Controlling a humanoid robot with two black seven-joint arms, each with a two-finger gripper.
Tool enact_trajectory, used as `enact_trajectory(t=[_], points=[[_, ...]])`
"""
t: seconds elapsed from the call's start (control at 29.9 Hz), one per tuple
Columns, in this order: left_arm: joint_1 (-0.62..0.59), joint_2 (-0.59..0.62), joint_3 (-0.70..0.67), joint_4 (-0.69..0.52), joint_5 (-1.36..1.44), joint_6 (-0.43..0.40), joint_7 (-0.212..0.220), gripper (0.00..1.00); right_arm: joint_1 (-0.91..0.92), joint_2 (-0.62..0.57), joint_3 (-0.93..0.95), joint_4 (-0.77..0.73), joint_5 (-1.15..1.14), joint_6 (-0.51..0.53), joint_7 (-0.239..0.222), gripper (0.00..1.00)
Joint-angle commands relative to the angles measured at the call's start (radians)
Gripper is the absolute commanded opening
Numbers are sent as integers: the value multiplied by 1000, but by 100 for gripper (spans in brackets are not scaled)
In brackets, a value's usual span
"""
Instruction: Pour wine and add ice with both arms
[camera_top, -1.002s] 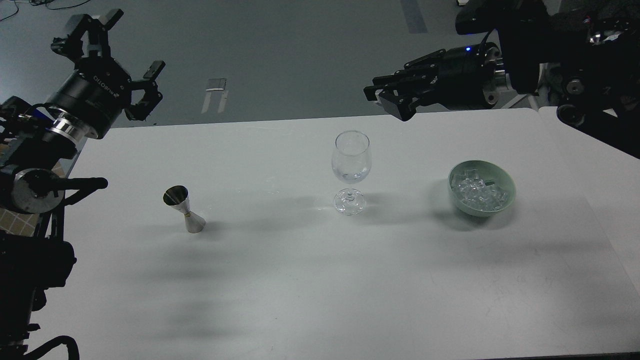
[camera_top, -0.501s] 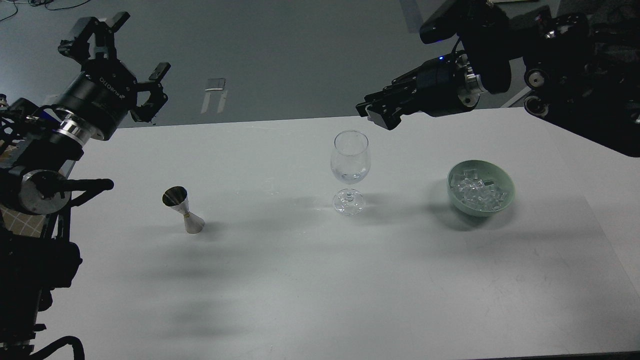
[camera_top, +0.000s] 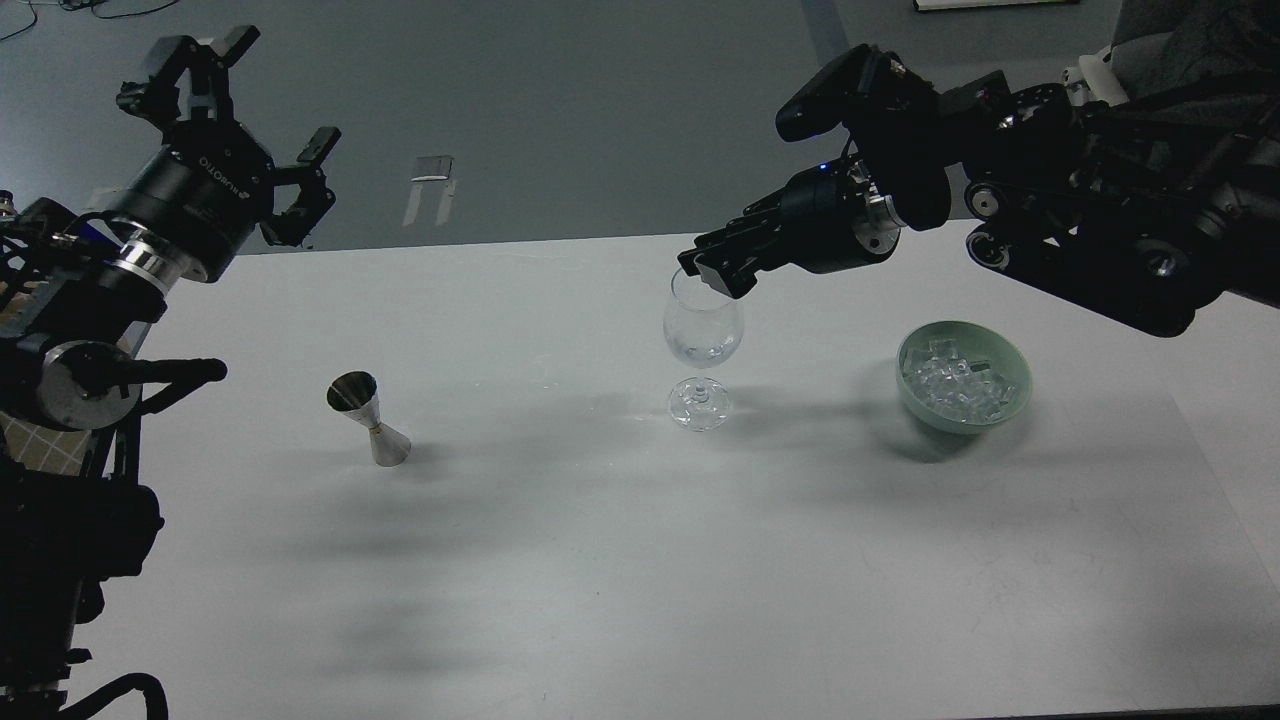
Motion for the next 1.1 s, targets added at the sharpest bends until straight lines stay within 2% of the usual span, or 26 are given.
enact_trajectory(t=[0.0, 0.2, 0.3, 0.4, 0.73, 1.0, 1.07], points=[[-1, 1, 0, 0, 0, 0, 0, 98, 1, 16, 0, -18, 1, -5, 0, 3], [0, 1, 0, 0, 0, 0, 0, 98, 0, 32, 0, -21, 1, -20, 0, 18], [-3, 4, 0, 0, -2, 0, 0, 98, 4, 27, 0, -21, 3, -20, 0, 31], [-3, 6, 0, 0, -2, 0, 0, 98, 9, 26, 0, -21, 9, -19, 0, 34], [-6, 7, -2, 0, -2, 0, 0, 98, 19, 17, 0, -16, 9, -6, 3, 35], [-8, 9, -2, 1, -2, 2, 0, 98, 18, 6, -3, -13, 30, -3, 5, 54], [-8, 9, -2, 0, -2, 2, 0, 98, 18, 6, -3, -13, 32, -2, 5, 55]])
